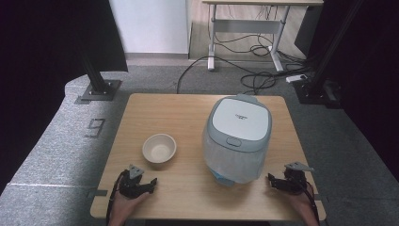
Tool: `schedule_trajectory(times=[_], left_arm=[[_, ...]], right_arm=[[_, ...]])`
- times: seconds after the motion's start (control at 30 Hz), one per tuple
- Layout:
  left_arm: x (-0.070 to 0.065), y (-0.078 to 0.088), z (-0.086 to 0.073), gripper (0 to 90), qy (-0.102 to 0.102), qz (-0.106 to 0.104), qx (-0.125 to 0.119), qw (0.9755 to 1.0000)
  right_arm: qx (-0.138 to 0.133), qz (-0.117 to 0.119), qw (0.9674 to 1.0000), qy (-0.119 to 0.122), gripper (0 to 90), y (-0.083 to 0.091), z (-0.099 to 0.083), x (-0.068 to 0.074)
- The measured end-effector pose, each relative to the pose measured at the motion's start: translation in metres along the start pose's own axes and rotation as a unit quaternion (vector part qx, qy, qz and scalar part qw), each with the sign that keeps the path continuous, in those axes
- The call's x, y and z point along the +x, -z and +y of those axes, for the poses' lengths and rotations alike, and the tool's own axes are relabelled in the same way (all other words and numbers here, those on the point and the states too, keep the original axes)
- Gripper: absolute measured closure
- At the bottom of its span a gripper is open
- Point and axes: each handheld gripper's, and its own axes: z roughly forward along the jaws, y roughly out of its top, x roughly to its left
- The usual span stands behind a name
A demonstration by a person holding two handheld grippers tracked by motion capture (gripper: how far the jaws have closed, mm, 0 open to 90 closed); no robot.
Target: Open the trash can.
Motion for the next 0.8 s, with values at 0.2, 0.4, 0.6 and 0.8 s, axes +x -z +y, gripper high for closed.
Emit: schedule_trajectory(times=[0.2,0.4,0.6,0.8], left_arm=[[0.0009,-0.0003,0.0006,24.0,-0.005,-0.005,0.002,1.0000],[0.0012,-0.0013,0.0012,22.8,-0.008,-0.007,0.002,0.9999],[0.0011,-0.0018,0.0010,22.7,-0.008,-0.007,-0.001,0.9999],[0.0009,-0.0018,0.0010,22.7,-0.008,-0.006,-0.001,1.0000]], right_arm=[[-0.003,0.005,1.0000,0.005,15.8,0.0050,-0.0048,-0.0002],[0.002,0.005,1.0000,0.005,15.9,0.0059,-0.0041,0.0004],[0.006,0.012,0.9998,0.011,20.0,0.0056,-0.0018,0.0009],[0.003,0.034,0.9992,0.021,37.3,0.0093,0.0004,0.0036]])
